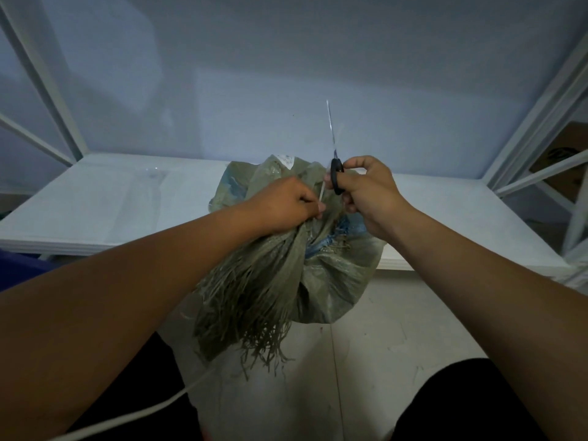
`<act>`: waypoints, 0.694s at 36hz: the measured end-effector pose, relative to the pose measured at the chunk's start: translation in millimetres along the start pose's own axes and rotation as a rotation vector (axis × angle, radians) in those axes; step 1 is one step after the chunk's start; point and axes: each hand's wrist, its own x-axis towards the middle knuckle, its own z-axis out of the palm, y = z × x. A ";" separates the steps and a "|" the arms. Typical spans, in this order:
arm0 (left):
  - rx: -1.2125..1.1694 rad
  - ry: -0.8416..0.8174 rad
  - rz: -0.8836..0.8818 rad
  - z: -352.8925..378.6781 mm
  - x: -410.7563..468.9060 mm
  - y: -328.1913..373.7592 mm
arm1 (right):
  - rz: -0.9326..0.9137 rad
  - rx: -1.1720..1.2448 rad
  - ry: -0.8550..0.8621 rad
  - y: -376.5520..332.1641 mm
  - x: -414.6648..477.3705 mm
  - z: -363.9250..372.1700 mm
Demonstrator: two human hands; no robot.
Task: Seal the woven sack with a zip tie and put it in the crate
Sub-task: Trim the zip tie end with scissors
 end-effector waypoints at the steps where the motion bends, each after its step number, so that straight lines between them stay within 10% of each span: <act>1: 0.010 -0.003 0.001 0.0 0.3 -0.2 | -0.002 -0.025 -0.008 0.0 -0.2 -0.3; 25: 0.170 0.090 -0.039 20.4 27.5 16.6 | 0.134 -1.019 0.381 52.4 41.2 -147.3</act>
